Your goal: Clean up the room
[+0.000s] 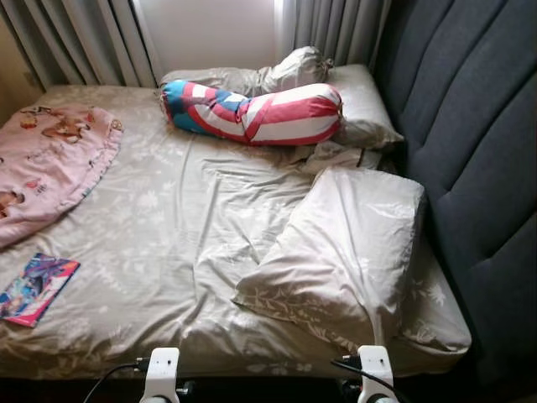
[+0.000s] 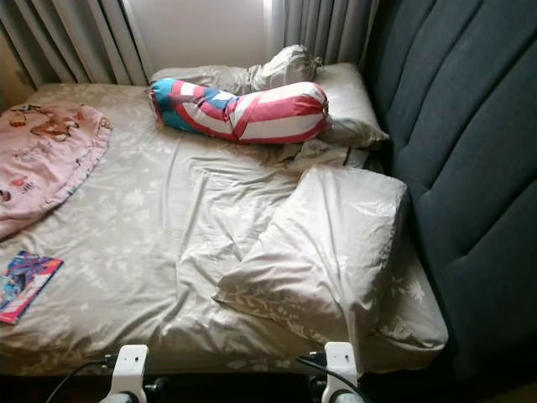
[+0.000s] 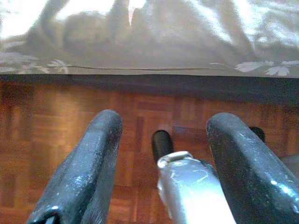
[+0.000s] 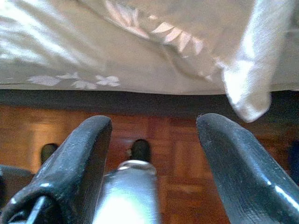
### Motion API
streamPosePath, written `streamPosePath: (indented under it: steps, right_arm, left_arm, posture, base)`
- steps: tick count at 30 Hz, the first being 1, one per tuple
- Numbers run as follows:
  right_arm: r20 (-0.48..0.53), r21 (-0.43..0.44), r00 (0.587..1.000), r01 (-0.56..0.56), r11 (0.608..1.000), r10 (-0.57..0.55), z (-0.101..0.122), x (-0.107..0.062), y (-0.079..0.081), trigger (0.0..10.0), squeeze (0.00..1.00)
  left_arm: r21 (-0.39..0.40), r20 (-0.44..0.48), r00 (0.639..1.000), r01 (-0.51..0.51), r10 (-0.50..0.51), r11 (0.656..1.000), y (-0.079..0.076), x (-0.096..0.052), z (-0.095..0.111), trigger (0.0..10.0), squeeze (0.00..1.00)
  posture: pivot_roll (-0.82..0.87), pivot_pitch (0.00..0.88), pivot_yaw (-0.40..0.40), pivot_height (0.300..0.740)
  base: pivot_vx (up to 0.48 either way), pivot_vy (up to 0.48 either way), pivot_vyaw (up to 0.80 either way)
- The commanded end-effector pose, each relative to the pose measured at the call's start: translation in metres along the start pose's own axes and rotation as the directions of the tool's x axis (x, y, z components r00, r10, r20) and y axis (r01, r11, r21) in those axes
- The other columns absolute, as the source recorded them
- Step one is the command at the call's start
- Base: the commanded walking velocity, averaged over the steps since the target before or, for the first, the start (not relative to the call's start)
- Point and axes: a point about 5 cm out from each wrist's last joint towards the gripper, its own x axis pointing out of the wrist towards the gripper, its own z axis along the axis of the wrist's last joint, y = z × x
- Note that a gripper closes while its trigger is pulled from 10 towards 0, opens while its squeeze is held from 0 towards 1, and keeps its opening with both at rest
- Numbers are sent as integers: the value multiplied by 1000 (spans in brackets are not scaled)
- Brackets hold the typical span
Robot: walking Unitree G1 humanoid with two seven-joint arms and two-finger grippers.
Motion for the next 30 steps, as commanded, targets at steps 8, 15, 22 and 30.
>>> streamPosePath:
  steps: [8,15,22,30]
  right_arm:
    - [-7,1,1000,15,1000,-15,-1,-1,-5,10000,0]
    - [-20,-9,1000,14,1000,-14,-2,-1,-5,10000,0]
    - [-22,-16,1000,12,1000,-12,-2,-1,-5,10000,0]
    - [-10,-11,1000,12,1000,-12,-1,-1,-5,10000,0]
  left_arm:
    - [-5,-10,1000,-8,8,1000,2,0,-2,10000,0]
    - [11,-7,1000,-10,10,1000,2,0,-2,10000,0]
    - [-5,-6,1000,-14,14,1000,2,0,-2,10000,0]
    - [-5,6,1000,-14,14,1000,1,0,1,10000,0]
  posture:
    - [-55,44,-9,740]
    - [-54,46,-11,740]
    - [-55,48,-12,740]
    - [-54,48,-11,740]
  base:
    - [0,0,0]
    - [0,-249,-411]
    - [0,-69,-731]
    - [0,0,-179]
